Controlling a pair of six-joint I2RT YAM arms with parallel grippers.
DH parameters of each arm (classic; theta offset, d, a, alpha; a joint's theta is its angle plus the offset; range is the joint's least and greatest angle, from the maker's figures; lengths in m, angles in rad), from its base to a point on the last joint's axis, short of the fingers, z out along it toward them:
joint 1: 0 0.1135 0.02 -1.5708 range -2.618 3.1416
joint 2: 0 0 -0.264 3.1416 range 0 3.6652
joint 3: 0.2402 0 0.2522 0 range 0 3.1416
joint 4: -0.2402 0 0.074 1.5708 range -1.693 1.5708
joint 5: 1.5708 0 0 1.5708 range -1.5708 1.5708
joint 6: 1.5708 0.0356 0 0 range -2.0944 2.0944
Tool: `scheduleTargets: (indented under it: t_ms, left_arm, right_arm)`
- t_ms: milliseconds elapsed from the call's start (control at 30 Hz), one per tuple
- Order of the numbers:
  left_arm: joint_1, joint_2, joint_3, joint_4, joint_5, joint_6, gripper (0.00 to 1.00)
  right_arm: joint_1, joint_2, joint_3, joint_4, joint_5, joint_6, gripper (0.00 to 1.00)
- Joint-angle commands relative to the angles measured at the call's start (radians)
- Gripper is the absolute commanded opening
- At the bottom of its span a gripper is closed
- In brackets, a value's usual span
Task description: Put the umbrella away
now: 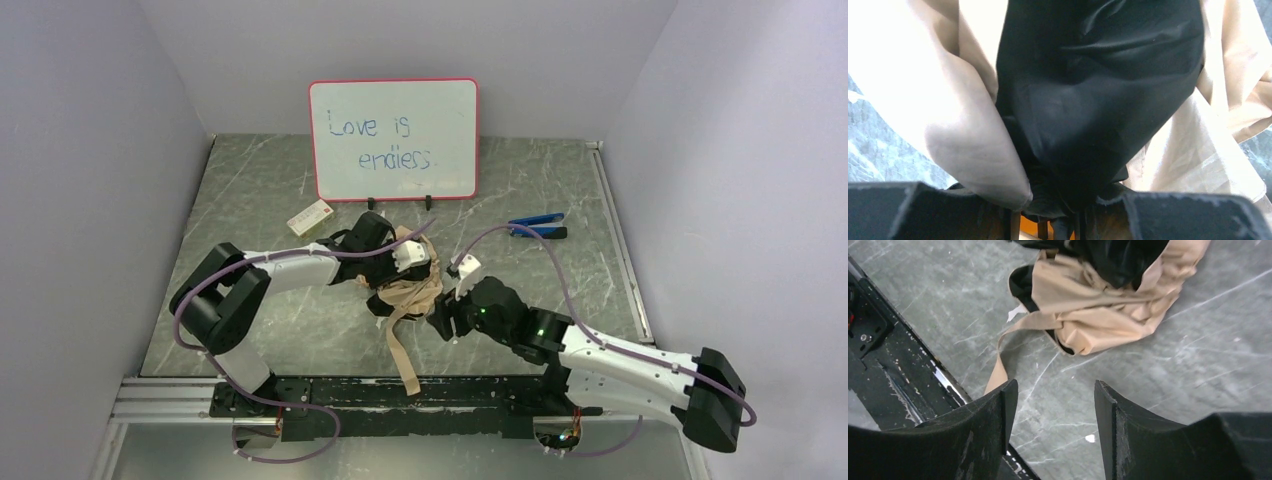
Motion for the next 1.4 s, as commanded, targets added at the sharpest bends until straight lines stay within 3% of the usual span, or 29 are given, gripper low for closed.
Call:
scheduleTargets:
  t_ms: [0, 233, 433, 800, 1000, 1367]
  left_arm:
    - [0.017, 0.057, -0.009, -0.035, -0.129, -0.003, 0.05]
    - [0.019, 0.088, 0.008, -0.036, -0.137, -0.025, 0.05]
    - [0.018, 0.074, -0.006, -0.023, -0.125, -0.023, 0.05]
    - [0.017, 0.074, -0.008, -0.018, -0.121, -0.018, 0.05]
    - [0.018, 0.076, -0.003, -0.021, -0.122, -0.01, 0.05]
    - [0.018, 0.077, -0.003, -0.015, -0.126, -0.007, 0.05]
  right_arm:
    - [0.052, 0.041, -0.041, 0.148, 0.02, 0.153, 0.62]
    - [0.258, 0.217, -0.05, 0.312, 0.346, 0.437, 0.62]
    - [0.29, 0.413, -0.006, 0.386, 0.438, 0.607, 0.62]
    - [0.29, 0.624, 0.039, 0.441, 0.469, 0.833, 0.58]
    - [0.286, 0.707, 0.077, 0.459, 0.469, 0.83, 0.54]
    - [0.261, 0.775, 0.062, 0.486, 0.434, 0.831, 0.29]
